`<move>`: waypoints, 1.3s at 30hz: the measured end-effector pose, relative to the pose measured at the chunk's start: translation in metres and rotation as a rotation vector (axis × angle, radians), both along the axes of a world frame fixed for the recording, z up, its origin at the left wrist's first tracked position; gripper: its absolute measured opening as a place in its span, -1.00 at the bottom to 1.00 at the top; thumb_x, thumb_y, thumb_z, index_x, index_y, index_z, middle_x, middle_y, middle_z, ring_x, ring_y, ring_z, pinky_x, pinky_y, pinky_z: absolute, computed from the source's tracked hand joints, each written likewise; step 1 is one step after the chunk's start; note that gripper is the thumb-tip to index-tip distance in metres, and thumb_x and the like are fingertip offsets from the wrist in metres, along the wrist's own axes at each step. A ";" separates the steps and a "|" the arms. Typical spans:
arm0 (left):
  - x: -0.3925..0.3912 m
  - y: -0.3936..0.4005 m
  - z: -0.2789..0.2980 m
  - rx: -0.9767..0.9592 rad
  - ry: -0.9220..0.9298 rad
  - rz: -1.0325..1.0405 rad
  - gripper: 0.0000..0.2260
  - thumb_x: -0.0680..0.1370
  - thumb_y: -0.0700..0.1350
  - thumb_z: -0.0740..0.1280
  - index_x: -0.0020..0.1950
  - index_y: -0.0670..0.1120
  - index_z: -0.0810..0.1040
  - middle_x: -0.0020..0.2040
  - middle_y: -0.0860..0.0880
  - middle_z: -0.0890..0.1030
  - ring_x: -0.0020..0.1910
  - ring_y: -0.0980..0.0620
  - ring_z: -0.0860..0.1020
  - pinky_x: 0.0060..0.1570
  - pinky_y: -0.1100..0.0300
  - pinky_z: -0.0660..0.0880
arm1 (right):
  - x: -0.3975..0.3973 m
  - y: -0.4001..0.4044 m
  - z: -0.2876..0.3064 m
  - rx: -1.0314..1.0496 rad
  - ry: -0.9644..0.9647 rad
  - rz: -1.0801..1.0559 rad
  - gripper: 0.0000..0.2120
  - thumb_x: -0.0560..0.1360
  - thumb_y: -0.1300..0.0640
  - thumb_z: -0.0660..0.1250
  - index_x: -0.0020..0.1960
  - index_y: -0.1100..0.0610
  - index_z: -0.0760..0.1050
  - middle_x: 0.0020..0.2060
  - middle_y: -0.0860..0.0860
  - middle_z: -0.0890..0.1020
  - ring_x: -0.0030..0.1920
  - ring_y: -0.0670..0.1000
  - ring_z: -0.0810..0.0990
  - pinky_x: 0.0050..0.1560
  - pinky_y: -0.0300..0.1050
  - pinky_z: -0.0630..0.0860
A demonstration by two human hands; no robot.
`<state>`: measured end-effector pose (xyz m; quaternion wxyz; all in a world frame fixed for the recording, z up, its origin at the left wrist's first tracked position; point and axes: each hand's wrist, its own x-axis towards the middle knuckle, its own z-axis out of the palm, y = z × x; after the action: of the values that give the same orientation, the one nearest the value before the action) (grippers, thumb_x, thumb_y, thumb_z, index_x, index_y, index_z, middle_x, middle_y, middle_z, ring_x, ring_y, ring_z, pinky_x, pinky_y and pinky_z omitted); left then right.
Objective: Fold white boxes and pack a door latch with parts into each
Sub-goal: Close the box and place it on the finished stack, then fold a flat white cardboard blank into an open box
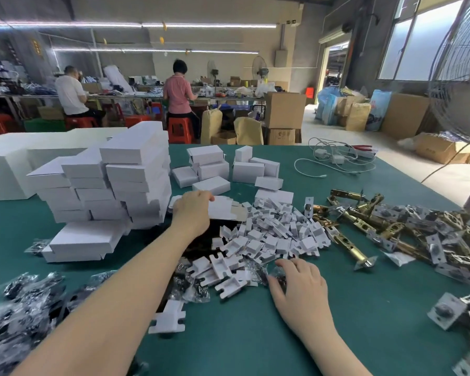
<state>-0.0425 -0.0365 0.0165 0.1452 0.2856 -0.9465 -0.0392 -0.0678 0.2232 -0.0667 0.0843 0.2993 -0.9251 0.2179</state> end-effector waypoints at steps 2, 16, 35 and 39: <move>-0.010 -0.009 -0.008 0.019 -0.279 -0.010 -0.38 0.53 -0.26 0.20 0.57 0.02 0.13 0.57 -0.07 0.17 0.54 -0.12 0.12 0.42 -0.11 0.22 | -0.002 -0.001 0.000 0.000 0.008 0.013 -0.61 0.60 -0.19 0.11 0.37 -0.11 0.39 0.26 -0.12 0.44 0.32 -0.02 0.33 0.28 -0.09 0.29; 0.018 0.034 0.001 0.145 0.727 0.001 -0.77 0.67 -0.10 0.15 0.14 -0.07 0.60 -0.11 -0.01 0.63 -0.21 -0.04 0.52 -0.30 0.14 0.36 | 0.002 -0.002 0.002 -0.088 0.047 0.024 -0.64 0.59 -0.15 0.20 0.31 -0.06 0.48 0.18 -0.11 0.52 0.28 -0.01 0.40 0.23 -0.10 0.34; 0.078 0.130 -0.077 1.177 0.644 -0.368 -0.32 0.36 -0.23 0.39 0.42 0.18 0.33 0.12 0.03 0.68 0.13 0.01 0.64 0.13 0.08 0.56 | 0.017 0.009 0.009 -0.657 -0.472 0.205 -0.52 0.50 0.13 0.43 0.19 -0.35 0.35 0.06 -0.59 0.48 0.12 -0.49 0.44 0.03 -0.57 0.36; 0.074 0.134 -0.078 1.035 0.710 -0.316 -0.44 0.52 -0.32 0.38 0.45 0.06 0.35 0.19 0.07 0.64 0.19 0.08 0.60 0.21 0.13 0.50 | 0.018 0.008 0.007 -0.672 -0.504 0.197 -0.30 0.44 0.05 0.48 0.37 -0.41 0.20 0.10 -0.39 0.54 0.20 -0.25 0.52 0.18 -0.25 0.49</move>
<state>0.0315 0.0979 -0.0619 0.2853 0.1454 -0.7304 -0.6033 -0.0497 0.2315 -0.0600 -0.0729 0.2796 -0.7613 0.5805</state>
